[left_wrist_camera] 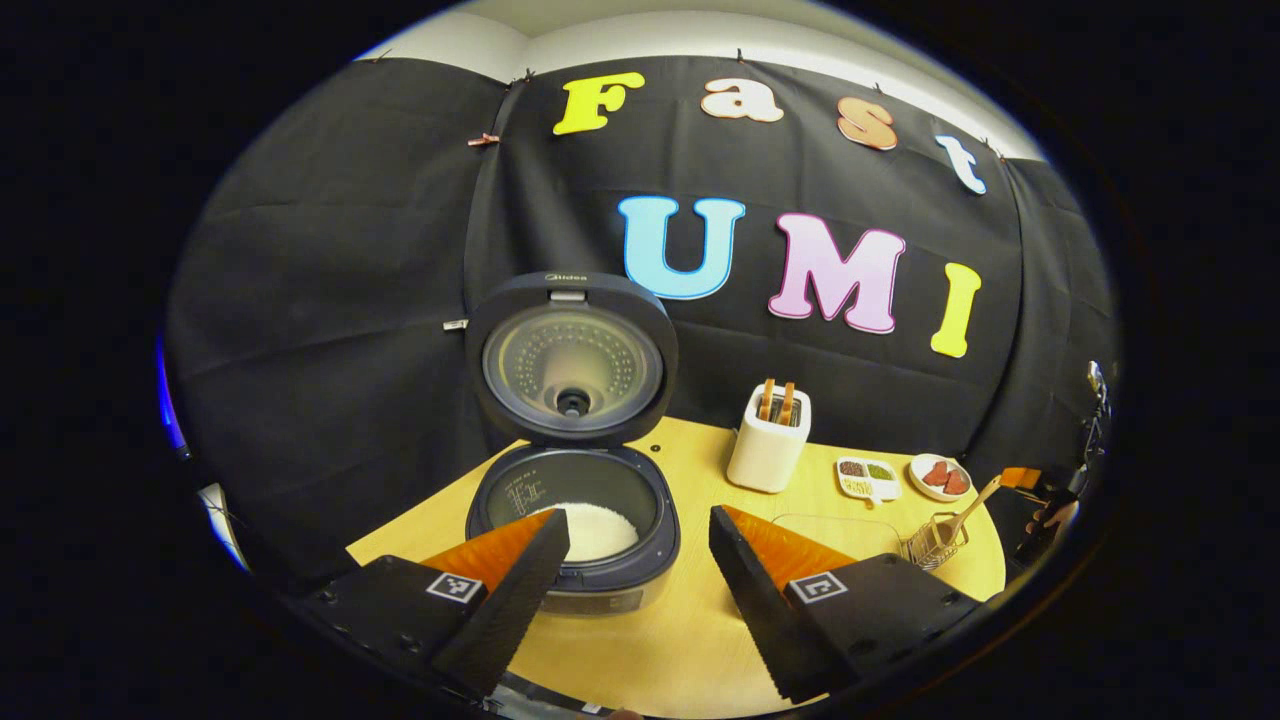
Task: Close the left gripper, press the button to open the rice cooker; take a wooden spoon from the chopstick holder with the right hand, scoop a spoonful of rice and pour it into the rice cooker, then put the wooden spoon back into the chopstick holder.
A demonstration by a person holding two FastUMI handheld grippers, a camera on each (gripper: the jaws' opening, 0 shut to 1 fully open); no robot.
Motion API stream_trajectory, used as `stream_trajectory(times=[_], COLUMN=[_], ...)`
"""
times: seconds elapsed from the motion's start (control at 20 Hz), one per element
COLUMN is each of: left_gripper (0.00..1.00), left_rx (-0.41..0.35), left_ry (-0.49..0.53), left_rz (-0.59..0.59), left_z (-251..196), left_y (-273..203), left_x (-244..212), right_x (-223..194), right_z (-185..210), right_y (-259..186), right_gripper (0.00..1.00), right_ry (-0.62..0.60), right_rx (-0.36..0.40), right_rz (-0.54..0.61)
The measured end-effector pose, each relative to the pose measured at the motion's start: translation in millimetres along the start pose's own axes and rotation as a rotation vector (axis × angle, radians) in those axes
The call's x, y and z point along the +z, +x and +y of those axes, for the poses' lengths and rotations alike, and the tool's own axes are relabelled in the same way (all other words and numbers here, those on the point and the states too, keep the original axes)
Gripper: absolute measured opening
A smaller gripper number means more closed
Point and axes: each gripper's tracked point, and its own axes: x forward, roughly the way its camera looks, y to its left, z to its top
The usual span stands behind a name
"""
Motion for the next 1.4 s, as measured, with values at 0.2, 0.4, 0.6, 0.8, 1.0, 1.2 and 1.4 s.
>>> stream_trajectory(times=[0.2,0.4,0.6,0.8,1.0,1.2,1.4], left_gripper=[0.95,0.95,0.95,0.95,0.95,0.95,0.95], left_rx=[0.063,0.125,0.146,0.122,0.078,0.048,-0.003], left_ry=[-0.03,-0.042,-0.022,-0.011,-0.045,-0.015,-0.036], left_rz=[0.042,0.069,0.098,0.11,0.113,0.09,0.074], left_z=[-7.0,-13.3,-26.1,-40.5,-50.7,-41.1,-26.6], left_y=[-9.7,-23.2,-36.4,-35.3,-27.7,-21.0,-8.0], left_x=[-14.4,-27.6,-42.6,-52.5,-56.0,-45.3,-39.5], right_x=[-24.0,-46.0,-53.8,-54.8,-38.3,-2.7,38.7], right_z=[-6.9,-7.3,0.3,3.6,11.9,19.3,41.7], right_y=[41.9,74.5,91.5,91.9,76.5,53.5,20.8], right_gripper=[0.99,0.96,0.67,0.24,0.19,0.18,0.18], right_ry=[0.063,0.145,0.232,0.219,0.209,0.23,0.237], right_rx=[0.022,0.053,0.086,0.075,0.08,0.082,0.099], right_rz=[0.096,0.178,0.213,0.211,0.186,0.105,0.005])
